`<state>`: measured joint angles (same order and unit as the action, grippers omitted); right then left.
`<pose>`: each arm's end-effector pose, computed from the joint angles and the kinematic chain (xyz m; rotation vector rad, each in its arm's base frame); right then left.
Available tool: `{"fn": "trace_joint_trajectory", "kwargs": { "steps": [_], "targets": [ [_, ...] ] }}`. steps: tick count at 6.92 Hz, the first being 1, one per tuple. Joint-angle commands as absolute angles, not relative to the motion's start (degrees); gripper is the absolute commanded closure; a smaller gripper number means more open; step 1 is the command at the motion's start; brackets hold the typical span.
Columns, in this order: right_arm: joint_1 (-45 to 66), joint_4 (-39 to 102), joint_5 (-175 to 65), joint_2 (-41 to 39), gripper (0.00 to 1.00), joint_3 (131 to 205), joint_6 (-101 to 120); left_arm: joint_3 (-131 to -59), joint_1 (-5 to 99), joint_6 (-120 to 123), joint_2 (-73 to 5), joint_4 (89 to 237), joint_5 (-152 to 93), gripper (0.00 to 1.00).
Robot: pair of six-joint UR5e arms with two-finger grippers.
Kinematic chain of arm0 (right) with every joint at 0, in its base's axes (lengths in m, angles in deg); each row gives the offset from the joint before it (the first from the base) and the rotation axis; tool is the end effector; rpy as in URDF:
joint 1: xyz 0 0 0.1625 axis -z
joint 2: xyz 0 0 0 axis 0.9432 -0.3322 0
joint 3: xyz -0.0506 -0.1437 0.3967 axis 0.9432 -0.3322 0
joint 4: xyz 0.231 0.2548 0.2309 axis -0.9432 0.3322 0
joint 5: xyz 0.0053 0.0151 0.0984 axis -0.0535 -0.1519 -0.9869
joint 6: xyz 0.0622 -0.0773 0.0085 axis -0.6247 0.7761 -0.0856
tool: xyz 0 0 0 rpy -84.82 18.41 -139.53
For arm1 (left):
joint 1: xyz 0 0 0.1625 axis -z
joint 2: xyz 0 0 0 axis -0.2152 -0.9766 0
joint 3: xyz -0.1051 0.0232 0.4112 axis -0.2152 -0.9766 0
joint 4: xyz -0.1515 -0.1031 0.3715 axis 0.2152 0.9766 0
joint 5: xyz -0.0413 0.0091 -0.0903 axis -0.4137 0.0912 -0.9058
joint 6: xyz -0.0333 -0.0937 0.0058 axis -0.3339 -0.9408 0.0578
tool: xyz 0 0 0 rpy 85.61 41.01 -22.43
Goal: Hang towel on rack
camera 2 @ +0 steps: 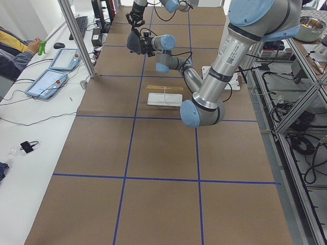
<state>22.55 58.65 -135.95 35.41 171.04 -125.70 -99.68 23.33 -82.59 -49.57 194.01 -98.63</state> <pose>-0.3689 -0.5740 0.0389 -0.3744 -0.9232 1.6822 0.4303 -0.4725 0.1431 0.3972 1.7031 -0.5623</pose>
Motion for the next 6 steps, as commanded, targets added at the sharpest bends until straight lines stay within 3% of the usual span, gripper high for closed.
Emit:
{"fn": "trace_joint_trajectory", "kwargs": {
  "steps": [1, 6],
  "targets": [
    [22.6, 58.6, -135.9, 35.4, 1.0, 171.2, -125.7, -99.6, 21.9, -63.1, -49.9, 194.1, -96.1, 0.02],
    [24.0, 58.8, -136.2, 35.8, 1.0, 171.8, -125.9, -98.7, 20.4, -44.2, -50.1, 193.7, -92.0, 0.02]
  ]
}}
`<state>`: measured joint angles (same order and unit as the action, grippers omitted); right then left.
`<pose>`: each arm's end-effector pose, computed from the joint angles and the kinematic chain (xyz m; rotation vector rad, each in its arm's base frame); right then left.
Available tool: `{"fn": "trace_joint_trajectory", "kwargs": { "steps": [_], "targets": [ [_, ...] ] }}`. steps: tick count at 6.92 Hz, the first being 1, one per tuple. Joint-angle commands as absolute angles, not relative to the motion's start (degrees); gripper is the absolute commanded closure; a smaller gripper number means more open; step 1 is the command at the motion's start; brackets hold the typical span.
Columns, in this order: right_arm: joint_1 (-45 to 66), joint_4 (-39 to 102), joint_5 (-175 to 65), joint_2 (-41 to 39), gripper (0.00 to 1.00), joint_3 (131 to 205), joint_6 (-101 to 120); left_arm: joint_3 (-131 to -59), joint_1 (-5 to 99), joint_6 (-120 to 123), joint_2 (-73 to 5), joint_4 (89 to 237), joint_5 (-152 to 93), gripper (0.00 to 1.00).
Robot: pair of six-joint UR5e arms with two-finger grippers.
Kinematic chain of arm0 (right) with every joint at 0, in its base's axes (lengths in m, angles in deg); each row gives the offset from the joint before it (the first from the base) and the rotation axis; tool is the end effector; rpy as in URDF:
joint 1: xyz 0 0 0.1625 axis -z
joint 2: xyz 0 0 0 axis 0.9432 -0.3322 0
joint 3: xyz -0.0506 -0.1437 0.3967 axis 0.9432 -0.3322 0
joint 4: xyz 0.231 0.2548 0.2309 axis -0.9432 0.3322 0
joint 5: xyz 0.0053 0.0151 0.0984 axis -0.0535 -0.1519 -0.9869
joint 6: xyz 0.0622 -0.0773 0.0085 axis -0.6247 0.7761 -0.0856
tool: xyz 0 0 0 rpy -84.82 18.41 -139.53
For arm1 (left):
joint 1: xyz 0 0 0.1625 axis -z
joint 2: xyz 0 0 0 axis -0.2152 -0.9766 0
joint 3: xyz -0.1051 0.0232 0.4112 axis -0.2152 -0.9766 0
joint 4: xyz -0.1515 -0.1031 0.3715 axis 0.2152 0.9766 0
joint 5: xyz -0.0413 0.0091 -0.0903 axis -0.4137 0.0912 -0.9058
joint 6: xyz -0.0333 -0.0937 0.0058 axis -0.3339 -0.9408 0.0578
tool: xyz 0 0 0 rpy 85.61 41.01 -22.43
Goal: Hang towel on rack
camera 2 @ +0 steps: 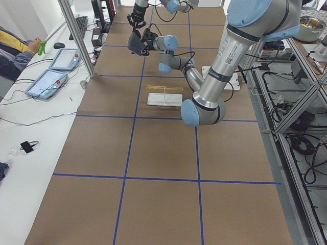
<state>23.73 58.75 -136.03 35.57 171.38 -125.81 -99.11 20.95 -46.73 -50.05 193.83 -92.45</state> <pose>-0.3790 -0.5644 0.0354 -0.3858 -0.9236 1.6616 0.4465 -0.4650 0.1420 0.9219 1.4442 -0.1628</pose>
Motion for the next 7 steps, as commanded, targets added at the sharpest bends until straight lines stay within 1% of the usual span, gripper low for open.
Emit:
{"fn": "trace_joint_trajectory", "kwargs": {
  "steps": [1, 2, 3, 4, 5, 6, 7],
  "targets": [
    [24.5, 60.9, -136.3, 36.8, 1.0, 171.8, -125.8, -98.0, 20.4, -44.1, -50.2, 193.7, -92.0, 0.03],
    [24.5, 61.8, -136.3, 37.6, 1.0, 171.7, -125.8, -97.8, 20.4, -44.0, -49.8, 193.8, -92.0, 0.03],
    [24.8, 61.7, -136.3, 37.7, 1.0, 171.6, -125.8, -97.8, 20.4, -44.0, -49.7, 193.8, -92.0, 0.11],
    [25.1, 61.7, -136.1, 37.6, 1.0, 171.6, -125.8, -97.8, 20.3, -44.1, -49.9, 193.7, -92.1, 0.38],
    [25.2, 61.7, -136.0, 37.5, 1.0, 171.5, -125.8, -97.9, 20.3, -44.1, -49.9, 193.8, -92.2, 0.71],
    [25.3, 61.7, -136.0, 37.5, 1.0, 171.5, -125.8, -98.1, 20.3, -44.1, -50.0, 193.8, -92.3, 0.81],
    [25.4, 61.7, -136.0, 37.4, 1.0, 171.5, -125.8, -98.1, 20.3, -44.2, -50.0, 193.8, -92.3, 0.97]
  ]
}}
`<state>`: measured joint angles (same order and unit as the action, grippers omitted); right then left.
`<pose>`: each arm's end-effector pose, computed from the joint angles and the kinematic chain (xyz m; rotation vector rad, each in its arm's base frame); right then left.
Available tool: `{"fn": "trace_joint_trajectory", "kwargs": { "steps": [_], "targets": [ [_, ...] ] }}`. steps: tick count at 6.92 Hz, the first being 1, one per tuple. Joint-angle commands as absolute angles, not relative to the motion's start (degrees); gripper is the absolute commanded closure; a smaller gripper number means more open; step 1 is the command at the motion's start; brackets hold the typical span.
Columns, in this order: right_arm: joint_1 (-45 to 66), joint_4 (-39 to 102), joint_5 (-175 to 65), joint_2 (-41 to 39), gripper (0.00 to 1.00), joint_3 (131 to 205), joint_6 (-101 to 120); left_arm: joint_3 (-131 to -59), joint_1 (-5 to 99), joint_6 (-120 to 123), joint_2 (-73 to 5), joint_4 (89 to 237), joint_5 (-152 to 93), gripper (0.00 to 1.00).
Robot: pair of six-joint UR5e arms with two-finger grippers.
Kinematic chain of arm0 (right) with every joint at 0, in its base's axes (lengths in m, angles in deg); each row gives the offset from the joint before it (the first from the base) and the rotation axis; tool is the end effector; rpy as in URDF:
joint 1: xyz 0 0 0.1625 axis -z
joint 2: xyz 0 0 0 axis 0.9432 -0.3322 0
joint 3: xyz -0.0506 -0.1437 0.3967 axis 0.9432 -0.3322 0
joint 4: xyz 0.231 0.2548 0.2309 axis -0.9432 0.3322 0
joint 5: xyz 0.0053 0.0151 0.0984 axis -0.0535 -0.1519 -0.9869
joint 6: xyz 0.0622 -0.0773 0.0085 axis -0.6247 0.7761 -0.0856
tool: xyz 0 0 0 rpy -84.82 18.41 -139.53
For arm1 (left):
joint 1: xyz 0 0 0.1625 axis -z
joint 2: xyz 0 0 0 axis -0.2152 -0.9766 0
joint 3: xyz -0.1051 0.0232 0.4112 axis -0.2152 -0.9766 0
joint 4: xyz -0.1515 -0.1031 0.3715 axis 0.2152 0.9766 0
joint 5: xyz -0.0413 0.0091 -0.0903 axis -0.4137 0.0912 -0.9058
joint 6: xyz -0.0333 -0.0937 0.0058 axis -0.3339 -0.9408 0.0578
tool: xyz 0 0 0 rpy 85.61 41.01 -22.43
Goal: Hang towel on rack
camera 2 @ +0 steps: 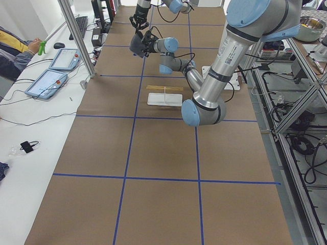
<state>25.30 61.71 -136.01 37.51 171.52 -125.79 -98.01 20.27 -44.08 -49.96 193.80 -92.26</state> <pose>-0.3908 -0.5503 0.0191 -0.3946 -0.8980 1.6428 0.4577 -0.4638 0.1504 0.9376 1.4073 -0.1218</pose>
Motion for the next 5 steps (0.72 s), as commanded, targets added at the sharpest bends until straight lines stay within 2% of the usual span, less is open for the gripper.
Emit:
{"fn": "trace_joint_trajectory", "kwargs": {
  "steps": [1, 2, 3, 5],
  "targets": [
    [25.4, 61.8, -136.0, 37.4, 1.0, 171.5, -125.7, -98.2, 20.3, -44.2, -50.0, 193.8, -92.3, 1.0],
    [25.4, 61.7, -136.0, 37.3, 0.91, 171.7, -125.2, -98.3, 20.3, -44.2, -49.9, 193.8, -92.4, 1.0],
    [25.4, 61.7, -135.9, 37.1, 0.01, 172.0, -124.7, -98.3, 20.4, -44.0, -49.3, 194.0, -92.4, 1.0],
    [25.2, 61.7, -135.9, 33.9, 0.0, 175.3, -120.9, -100.8, 21.1, -37.0, -44.8, 193.5, -92.2, 1.0]
  ]
}}
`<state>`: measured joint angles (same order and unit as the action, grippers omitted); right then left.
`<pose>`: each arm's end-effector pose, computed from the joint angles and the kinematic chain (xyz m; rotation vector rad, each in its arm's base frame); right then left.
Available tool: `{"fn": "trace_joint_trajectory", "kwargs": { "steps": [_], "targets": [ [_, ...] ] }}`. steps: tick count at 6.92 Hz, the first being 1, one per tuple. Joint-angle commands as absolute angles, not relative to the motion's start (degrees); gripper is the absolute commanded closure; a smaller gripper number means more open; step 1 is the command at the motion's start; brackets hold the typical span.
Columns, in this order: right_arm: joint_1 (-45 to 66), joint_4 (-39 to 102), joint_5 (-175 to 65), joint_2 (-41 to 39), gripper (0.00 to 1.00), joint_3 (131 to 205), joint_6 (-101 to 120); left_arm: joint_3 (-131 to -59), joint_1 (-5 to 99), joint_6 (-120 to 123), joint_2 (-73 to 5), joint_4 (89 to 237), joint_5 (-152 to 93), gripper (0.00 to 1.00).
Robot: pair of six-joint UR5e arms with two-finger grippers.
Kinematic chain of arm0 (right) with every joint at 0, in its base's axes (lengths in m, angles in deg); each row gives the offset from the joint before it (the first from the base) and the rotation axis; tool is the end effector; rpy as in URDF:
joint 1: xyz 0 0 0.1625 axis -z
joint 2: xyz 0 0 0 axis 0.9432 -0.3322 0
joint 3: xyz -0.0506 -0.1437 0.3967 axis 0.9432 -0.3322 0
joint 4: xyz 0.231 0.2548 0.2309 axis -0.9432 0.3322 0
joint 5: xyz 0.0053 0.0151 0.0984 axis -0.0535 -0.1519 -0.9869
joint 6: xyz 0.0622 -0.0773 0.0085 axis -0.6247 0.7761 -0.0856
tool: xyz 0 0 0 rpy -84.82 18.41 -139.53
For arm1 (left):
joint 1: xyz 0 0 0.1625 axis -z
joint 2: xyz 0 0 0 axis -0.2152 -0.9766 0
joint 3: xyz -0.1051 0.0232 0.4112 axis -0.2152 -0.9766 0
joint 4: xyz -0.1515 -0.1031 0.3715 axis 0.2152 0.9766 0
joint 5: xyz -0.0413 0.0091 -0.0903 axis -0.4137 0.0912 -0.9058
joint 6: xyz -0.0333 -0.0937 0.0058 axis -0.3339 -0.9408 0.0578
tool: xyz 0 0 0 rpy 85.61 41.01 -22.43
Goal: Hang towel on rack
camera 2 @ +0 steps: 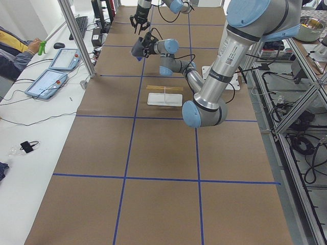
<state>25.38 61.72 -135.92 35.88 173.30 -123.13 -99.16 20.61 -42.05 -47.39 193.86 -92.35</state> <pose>-0.3863 -0.5446 0.0286 -0.3703 -0.9035 1.5988 0.4491 -0.4624 0.1708 0.9531 1.3674 -0.0974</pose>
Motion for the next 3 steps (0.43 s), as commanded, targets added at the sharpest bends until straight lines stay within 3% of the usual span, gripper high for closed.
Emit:
{"fn": "trace_joint_trajectory", "kwargs": {
  "steps": [1, 3],
  "targets": [
    [25.2, 61.4, -135.9, 31.5, 0.0, 177.5, -118.7, -104.6, 21.1, -33.4, -41.4, 193.3, -92.4, 1.0],
    [25.2, 61.0, -135.9, 29.5, 0.0, 177.9, -116.5, -109.5, 22.8, -26.5, -38.1, 189.4, -97.2, 1.0]
  ]
}}
